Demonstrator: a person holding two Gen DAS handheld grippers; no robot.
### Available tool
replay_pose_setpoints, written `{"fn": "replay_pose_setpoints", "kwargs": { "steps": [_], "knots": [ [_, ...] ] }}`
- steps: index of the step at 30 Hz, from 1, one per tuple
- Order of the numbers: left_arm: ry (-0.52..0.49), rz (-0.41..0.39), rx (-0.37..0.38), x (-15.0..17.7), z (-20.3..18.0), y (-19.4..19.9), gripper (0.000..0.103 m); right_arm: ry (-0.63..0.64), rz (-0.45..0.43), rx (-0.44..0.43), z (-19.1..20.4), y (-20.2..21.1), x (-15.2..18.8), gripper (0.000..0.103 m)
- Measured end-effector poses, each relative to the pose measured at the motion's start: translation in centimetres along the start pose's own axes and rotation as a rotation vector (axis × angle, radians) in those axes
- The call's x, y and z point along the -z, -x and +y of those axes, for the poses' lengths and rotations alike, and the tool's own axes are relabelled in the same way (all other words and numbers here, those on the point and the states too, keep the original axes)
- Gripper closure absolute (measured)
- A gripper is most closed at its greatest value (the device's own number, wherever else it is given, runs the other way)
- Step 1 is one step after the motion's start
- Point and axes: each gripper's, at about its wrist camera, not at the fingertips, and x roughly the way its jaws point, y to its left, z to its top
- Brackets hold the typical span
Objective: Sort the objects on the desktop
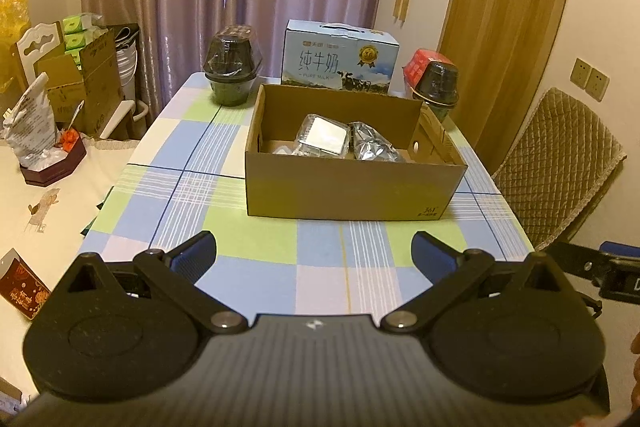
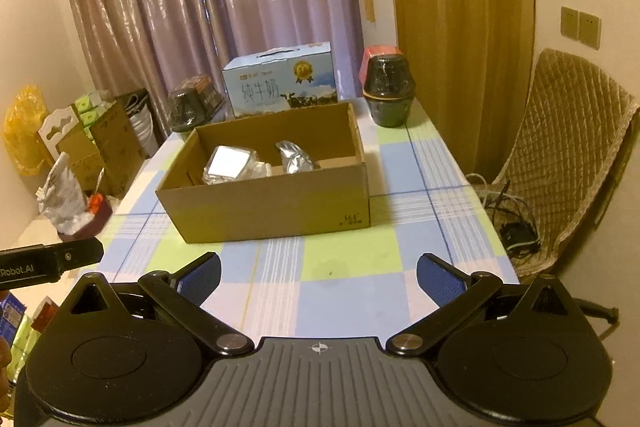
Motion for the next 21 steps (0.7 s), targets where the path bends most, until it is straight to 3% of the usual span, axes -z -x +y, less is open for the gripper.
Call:
{"fn": "replay_pose_setpoints", "kwargs": {
  "steps": [21],
  "knots": [
    [-0.002, -0.004, 0.002, -0.22, -0.07, 0.16, 0.001, 0.009, -0.014, -0.004, 0.38, 0.39, -0.22, 0.002]
  ]
}}
